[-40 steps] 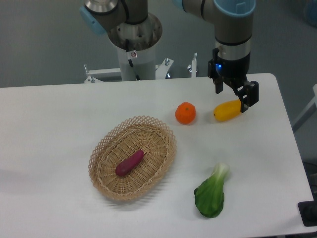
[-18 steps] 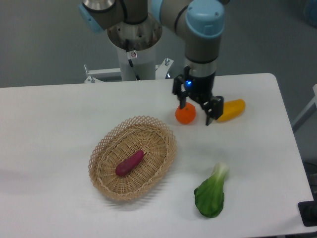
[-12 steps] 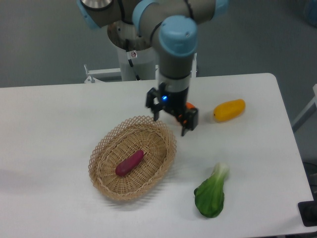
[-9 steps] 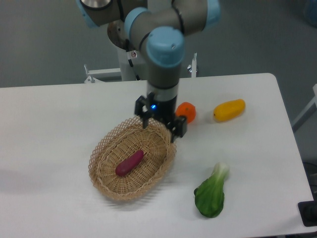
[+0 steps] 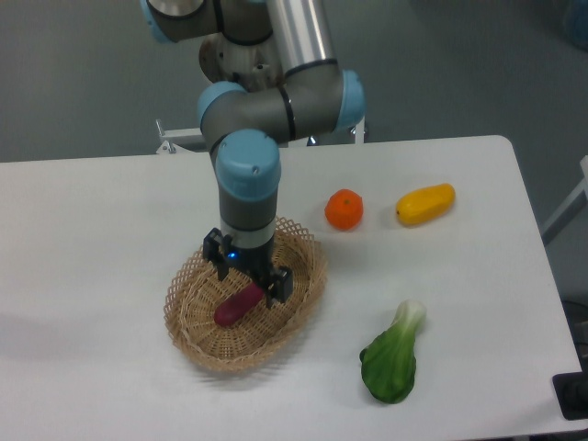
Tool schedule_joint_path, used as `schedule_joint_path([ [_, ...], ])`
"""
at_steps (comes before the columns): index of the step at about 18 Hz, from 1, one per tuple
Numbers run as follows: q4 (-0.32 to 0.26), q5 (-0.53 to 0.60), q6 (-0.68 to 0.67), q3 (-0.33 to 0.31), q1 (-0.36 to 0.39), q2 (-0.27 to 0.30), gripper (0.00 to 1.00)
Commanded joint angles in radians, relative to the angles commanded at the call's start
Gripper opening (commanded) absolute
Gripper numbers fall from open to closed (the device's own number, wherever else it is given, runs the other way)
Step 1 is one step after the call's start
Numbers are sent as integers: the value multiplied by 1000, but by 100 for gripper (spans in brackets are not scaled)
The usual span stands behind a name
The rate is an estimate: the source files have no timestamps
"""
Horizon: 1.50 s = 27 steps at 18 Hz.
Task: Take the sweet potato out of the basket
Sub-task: 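Lower the gripper into the basket around the purple sweet potato, then close the gripper on the purple sweet potato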
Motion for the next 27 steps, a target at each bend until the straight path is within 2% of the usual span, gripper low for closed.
schedule_joint_path([
  [12, 12, 2, 15, -14, -21, -64, 100],
  [15, 15, 32, 20, -17, -28, -77, 100],
  [19, 63, 46, 20, -21, -32, -81, 98],
  [21, 71, 48, 22, -21, -32, -80, 72],
  [23, 71, 49, 22, -21, -32, -78, 41],
  [24, 71, 51, 22, -21, -32, -78, 36],
  [27, 71, 51, 22, -21, -32, -75, 28],
])
